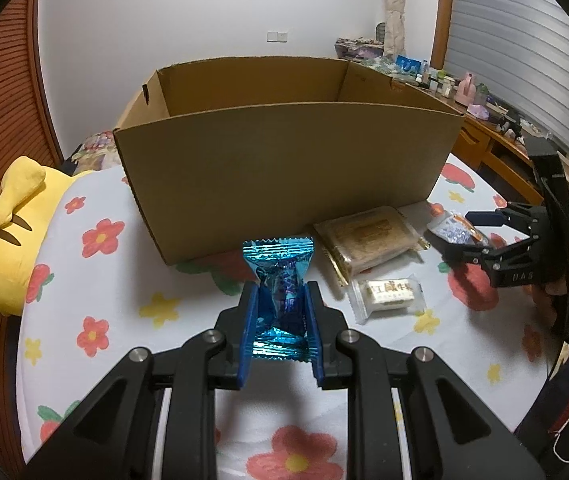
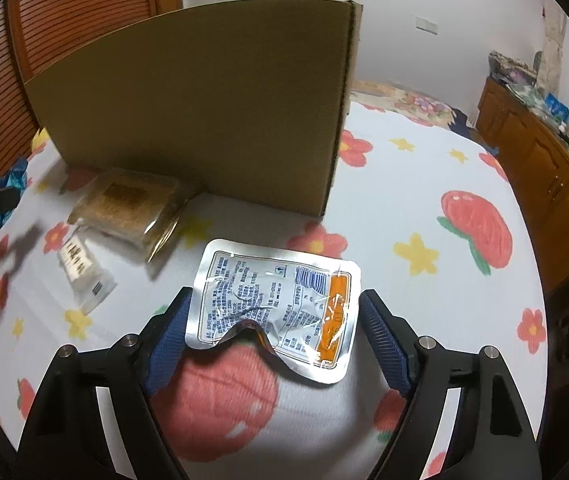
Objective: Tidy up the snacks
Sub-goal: 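Lift the candy and packet and carry both over the box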
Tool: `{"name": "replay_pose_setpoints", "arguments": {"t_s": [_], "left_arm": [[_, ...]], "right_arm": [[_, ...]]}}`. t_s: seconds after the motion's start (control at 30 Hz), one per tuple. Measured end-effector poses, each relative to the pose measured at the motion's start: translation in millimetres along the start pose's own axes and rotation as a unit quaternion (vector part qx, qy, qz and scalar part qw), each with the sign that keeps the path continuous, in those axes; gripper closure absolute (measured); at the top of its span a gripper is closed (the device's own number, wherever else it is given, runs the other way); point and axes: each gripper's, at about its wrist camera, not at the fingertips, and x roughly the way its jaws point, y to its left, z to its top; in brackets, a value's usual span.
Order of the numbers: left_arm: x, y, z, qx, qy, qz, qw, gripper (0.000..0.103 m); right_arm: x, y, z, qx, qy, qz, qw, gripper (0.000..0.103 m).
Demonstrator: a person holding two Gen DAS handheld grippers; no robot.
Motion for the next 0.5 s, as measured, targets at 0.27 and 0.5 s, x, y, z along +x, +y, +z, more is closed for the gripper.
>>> {"name": "replay_pose_setpoints", "arguments": {"t_s": [0.27, 0.5], "left_arm": [[-6, -8, 3, 0.004, -0.009, -0.001, 1.0, 0.082], [-16, -15, 12, 0.007, -0.025, -0.005, 0.9997, 0.082]], "right_arm": [[-9, 1, -2, -0.004, -0.013, 0.005, 1.0, 0.02], [-25, 5, -3, -0.012, -0.032, 0.009, 0.999, 0.02]]}}
